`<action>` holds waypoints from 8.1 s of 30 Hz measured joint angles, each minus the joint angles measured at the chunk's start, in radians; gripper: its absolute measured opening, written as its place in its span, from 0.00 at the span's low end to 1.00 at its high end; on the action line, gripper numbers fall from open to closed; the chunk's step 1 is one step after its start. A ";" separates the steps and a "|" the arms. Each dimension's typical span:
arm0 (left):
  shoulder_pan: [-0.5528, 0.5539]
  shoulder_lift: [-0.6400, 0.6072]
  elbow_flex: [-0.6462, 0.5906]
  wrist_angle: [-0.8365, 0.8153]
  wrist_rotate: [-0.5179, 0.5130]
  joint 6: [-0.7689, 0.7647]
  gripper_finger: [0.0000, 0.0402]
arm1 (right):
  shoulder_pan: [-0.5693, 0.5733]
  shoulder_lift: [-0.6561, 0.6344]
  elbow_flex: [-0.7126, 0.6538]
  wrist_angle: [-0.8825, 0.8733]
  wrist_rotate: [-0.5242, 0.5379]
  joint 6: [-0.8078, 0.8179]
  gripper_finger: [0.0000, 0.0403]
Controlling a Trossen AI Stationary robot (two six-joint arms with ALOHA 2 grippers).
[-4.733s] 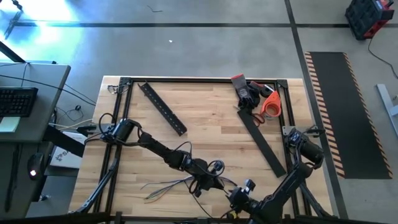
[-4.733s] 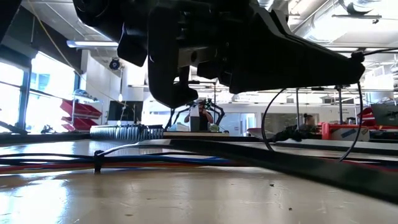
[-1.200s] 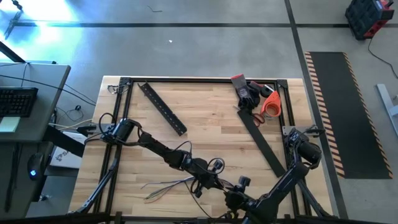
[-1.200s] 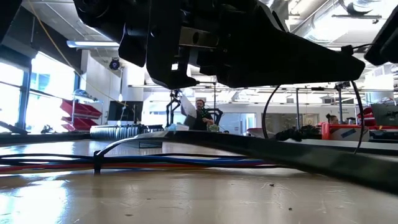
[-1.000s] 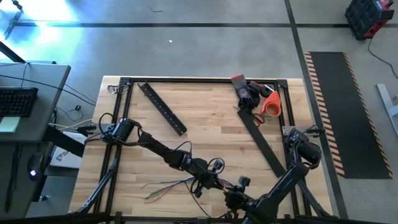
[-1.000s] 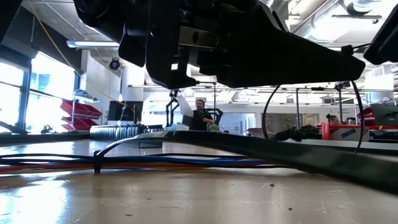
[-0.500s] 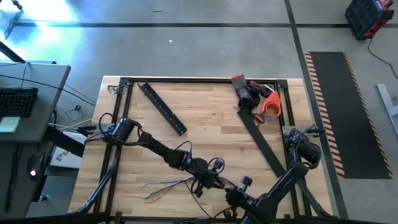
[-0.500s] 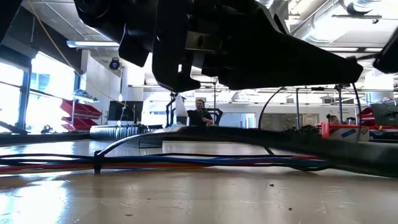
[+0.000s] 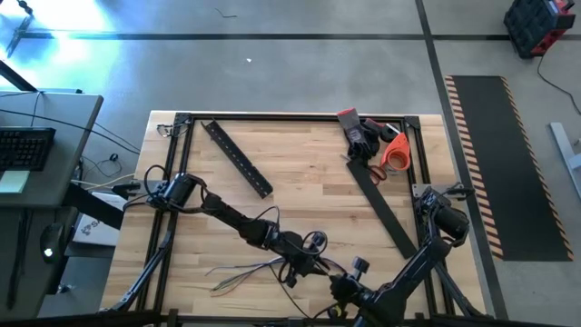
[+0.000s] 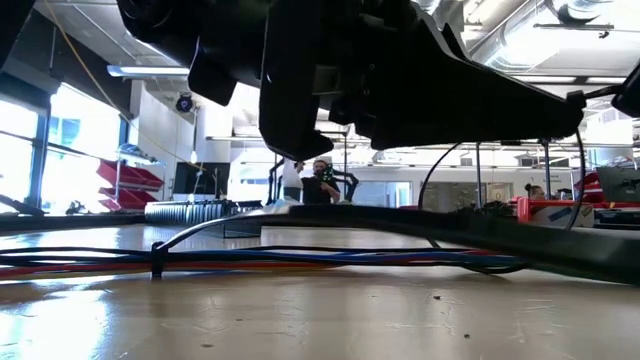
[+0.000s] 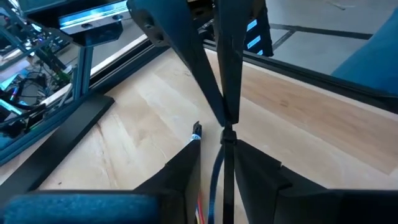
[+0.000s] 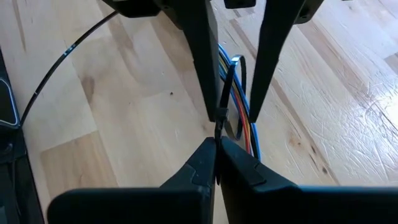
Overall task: Ziptie cables
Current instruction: Wrap the cable wires with the black zip tie
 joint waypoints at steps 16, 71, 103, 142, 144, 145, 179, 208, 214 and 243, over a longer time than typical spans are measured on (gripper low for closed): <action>-0.009 0.000 0.000 0.023 0.003 0.014 0.07 | 0.000 0.000 0.000 0.000 0.001 0.000 0.00; 0.000 0.000 -0.001 -0.038 0.001 -0.031 0.00 | -0.032 0.021 0.000 0.016 -0.010 -0.243 0.30; 0.000 -0.060 -0.003 -0.205 -0.054 -0.031 0.00 | 0.180 0.022 0.000 -0.154 -0.157 0.323 0.00; -0.003 -0.060 -0.004 -0.213 -0.050 -0.057 0.00 | -0.060 0.063 0.000 0.018 -0.019 -0.136 0.01; -0.003 -0.060 -0.003 -0.233 -0.050 -0.057 0.00 | -0.037 0.063 0.000 0.011 -0.033 -0.096 0.00; -0.003 -0.060 -0.003 -0.238 -0.050 -0.057 0.00 | -0.023 0.063 0.000 0.005 -0.044 -0.067 0.00; -0.006 -0.060 -0.005 -0.294 -0.051 -0.074 0.00 | -0.041 0.127 0.044 0.057 0.045 -0.248 0.31; -0.014 -0.059 -0.001 -0.314 -0.047 -0.075 0.00 | -0.085 0.128 0.074 0.021 -0.011 -0.137 0.01; -0.014 -0.059 -0.002 -0.342 -0.047 -0.079 0.00 | -0.027 0.128 0.080 0.004 -0.059 -0.004 0.00; -0.013 -0.059 -0.005 -0.391 -0.055 -0.084 0.00 | 0.112 0.121 0.209 -0.170 -0.393 0.049 0.37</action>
